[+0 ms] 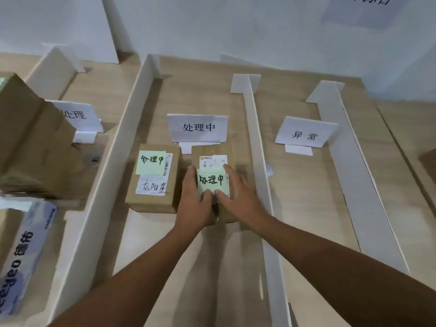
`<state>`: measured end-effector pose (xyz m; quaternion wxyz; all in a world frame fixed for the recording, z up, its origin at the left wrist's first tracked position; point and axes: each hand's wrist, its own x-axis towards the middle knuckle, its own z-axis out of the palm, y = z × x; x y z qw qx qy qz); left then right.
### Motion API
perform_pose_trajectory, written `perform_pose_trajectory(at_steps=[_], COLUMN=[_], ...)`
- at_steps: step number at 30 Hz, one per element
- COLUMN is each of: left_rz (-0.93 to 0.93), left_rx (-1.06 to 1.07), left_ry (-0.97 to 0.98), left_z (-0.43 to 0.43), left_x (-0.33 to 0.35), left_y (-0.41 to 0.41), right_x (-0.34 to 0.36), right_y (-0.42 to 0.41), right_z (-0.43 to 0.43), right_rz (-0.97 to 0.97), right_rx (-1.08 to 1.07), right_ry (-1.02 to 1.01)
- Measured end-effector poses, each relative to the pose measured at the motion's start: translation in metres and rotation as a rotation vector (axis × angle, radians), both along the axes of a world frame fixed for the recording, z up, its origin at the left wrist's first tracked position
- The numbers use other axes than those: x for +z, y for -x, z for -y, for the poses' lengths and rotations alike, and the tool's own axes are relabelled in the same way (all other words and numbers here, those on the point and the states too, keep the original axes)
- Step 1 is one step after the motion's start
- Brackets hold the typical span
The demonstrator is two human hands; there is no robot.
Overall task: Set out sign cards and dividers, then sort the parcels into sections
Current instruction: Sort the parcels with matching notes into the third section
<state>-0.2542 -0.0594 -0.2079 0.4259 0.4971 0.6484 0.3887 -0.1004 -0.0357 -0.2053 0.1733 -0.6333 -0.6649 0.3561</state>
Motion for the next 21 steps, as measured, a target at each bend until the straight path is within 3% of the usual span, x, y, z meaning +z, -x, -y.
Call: perform_pose_trajectory(at_steps=[10, 15, 17, 21], left_rz=[-0.086, -0.307, -0.305, -0.268], left_rx=[-0.055, -0.052, -0.08, -0.211], left_ry=[0.042, -0.073, -0.143, -0.258], left_z=[-0.016, -0.003, 0.008, 0.041], left_x=[-0.052, -0.007, 0.021, 0.075], left_y=[0.001, -0.024, -0.046, -0.123], right_x=[-0.049, 0.008, 0.044, 0.106], right_y=[0.012, -0.012, -0.038, -0.135], right_z=[-0.007, 0.004, 0.02, 0.077], right_rz=[0.187, 0.036, -0.062, -0.004], right_rx=[-0.009, -0.069, -0.087, -0.124], right_ry=[0.043, -0.036, -0.127, -0.272])
